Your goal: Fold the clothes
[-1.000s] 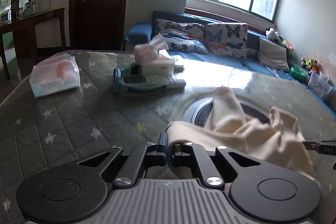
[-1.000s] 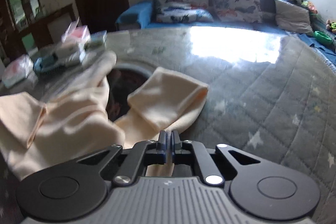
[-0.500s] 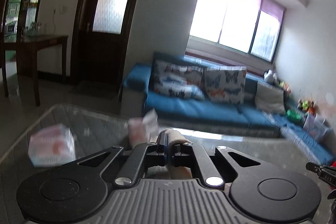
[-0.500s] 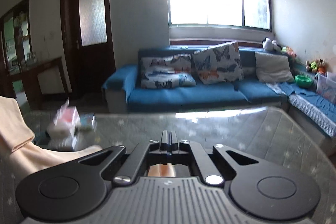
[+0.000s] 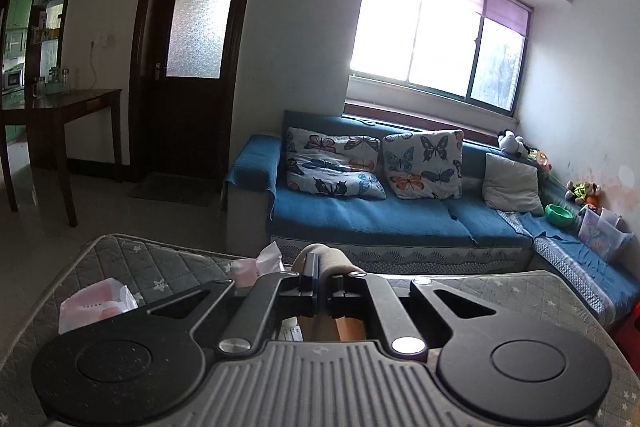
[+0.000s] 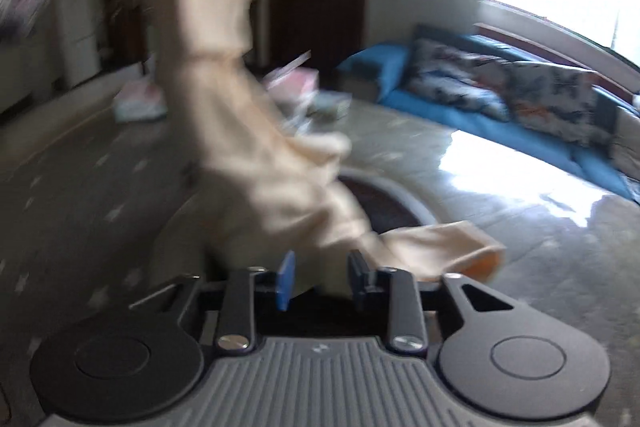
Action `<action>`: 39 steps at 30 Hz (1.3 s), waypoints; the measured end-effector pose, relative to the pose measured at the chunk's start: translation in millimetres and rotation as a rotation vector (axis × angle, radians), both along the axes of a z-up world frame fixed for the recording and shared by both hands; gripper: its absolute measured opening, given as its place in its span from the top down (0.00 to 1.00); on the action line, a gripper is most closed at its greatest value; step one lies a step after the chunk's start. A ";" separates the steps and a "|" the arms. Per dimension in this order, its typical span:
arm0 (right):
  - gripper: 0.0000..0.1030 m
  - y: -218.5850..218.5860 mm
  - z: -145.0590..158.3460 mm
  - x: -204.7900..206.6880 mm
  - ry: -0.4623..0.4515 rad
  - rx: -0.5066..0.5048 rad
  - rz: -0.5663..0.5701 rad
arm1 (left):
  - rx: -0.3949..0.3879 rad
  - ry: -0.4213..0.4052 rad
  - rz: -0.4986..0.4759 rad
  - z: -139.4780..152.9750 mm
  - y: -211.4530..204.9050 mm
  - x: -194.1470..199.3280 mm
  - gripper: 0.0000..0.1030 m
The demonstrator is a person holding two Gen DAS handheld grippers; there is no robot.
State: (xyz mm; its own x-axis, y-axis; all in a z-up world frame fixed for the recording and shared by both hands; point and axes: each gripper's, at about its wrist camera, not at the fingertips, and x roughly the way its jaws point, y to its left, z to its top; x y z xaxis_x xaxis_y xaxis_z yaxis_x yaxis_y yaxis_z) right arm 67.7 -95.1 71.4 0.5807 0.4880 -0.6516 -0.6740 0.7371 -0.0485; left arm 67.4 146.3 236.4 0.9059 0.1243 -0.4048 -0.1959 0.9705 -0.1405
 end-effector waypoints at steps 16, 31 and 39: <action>0.52 59.3 -37.3 -5.4 -0.038 -0.006 -0.090 | 0.038 -0.009 -0.072 18.9 -42.5 8.9 0.96; 0.93 14.1 8.6 42.5 -0.185 0.053 -0.233 | 0.083 -0.012 -0.004 32.5 -29.8 30.4 0.96; 0.93 -9.8 66.5 84.1 -0.335 0.071 -0.330 | 0.086 -0.056 0.007 57.7 -27.9 55.7 0.96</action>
